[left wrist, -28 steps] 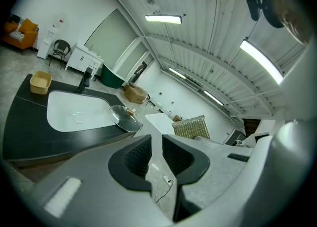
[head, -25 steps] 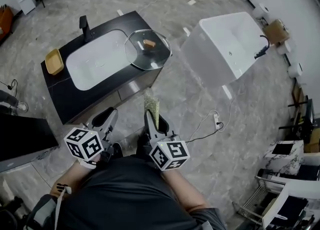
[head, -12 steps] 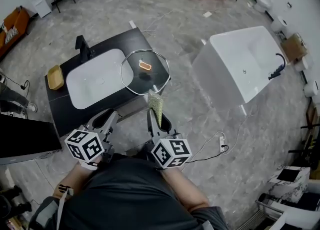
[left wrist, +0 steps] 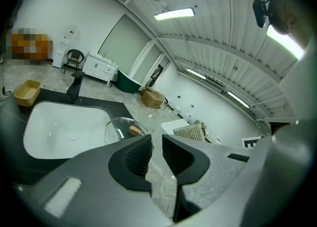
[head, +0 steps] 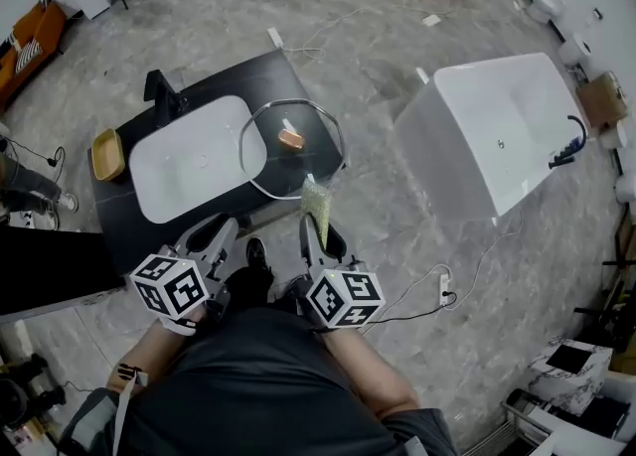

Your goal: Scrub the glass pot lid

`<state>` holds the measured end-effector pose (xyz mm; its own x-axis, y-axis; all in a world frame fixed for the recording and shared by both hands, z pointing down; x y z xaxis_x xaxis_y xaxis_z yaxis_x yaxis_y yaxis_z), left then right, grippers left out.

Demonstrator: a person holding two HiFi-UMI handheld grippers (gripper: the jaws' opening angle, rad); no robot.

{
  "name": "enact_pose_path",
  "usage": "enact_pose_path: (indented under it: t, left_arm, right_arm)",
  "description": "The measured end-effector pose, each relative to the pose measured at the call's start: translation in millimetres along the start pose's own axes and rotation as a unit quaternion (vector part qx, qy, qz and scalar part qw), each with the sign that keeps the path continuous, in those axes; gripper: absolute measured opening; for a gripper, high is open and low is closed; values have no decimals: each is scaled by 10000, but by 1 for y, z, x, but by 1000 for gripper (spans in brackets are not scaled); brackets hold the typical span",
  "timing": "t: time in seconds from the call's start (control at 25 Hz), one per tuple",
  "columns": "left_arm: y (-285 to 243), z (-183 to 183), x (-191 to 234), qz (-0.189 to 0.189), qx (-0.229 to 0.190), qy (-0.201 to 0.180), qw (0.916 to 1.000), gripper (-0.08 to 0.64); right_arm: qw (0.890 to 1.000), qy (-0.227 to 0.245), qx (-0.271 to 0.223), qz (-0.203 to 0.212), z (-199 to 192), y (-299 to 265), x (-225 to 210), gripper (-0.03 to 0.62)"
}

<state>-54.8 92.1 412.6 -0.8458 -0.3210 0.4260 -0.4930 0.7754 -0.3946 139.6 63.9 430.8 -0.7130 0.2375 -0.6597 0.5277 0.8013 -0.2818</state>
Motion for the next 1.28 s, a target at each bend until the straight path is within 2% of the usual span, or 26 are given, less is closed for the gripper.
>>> enact_pose_path:
  t: [0.16, 0.24, 0.4, 0.56, 0.68, 0.8, 0.84, 0.88, 0.92, 1.0, 1.04, 1.16, 1.28]
  left_arm:
    - [-26, 27, 21, -207, 1, 96, 9997, 71]
    - [-41, 38, 31, -393, 11, 61, 9992, 71]
    - [-66, 51, 53, -676, 61, 146, 9976, 71]
    - [-83, 53, 87, -710, 155, 238, 9971, 71]
    - [-88, 44, 109, -729, 330, 322, 9963, 71]
    - [-90, 42, 116, -731, 367, 376, 9959, 71]
    - [-89, 43, 118, -693, 331, 410, 9962, 71]
    - [-87, 45, 120, -624, 281, 459, 9966, 71]
    - [-85, 46, 123, -521, 222, 515, 9971, 71]
    - [-77, 47, 129, -227, 105, 607, 9978, 71]
    - [-72, 48, 132, -56, 49, 647, 9979, 71]
    - [-50, 49, 136, 463, -176, 816, 9954, 71]
    - [-26, 50, 140, 999, -398, 972, 9894, 71]
  right_arm:
    - [9997, -59, 37, -252, 13, -29, -3, 64]
    - [9991, 78, 45, -410, 18, -43, -7, 64]
    - [9947, 327, 106, -967, 21, -68, -31, 64]
    - [9872, 622, 256, -1443, 27, -95, -61, 64]
    - [9775, 1317, 470, -1577, 35, -118, -75, 64]
    - [9559, 2389, 993, -1392, 47, -150, -84, 64]
    - [9499, 2591, 1221, -1253, 49, -164, -87, 64]
    - [9491, 2585, 1443, -1081, 52, -180, -90, 64]
    - [9540, 2367, 1612, -888, 55, -196, -93, 64]
    - [9679, 1698, 1774, -536, 62, -230, -95, 64]
    - [9713, 1453, 1836, -418, 65, -247, -96, 64]
    - [9706, 1033, 2161, -221, 60, -293, -97, 64]
    - [9687, 252, 2461, -195, 46, -336, -105, 64]
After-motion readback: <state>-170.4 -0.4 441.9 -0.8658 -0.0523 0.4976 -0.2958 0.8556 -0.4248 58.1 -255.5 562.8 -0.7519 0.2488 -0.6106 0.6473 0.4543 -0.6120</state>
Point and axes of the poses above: the fingertips, and each gripper's own axes: y backward along the fingers, x to its left, z out of its top, the point moved 4 cm from there along y, backward along the fingers, and after that the axes turned 10 degrees about -y, right-handed, at the moved point
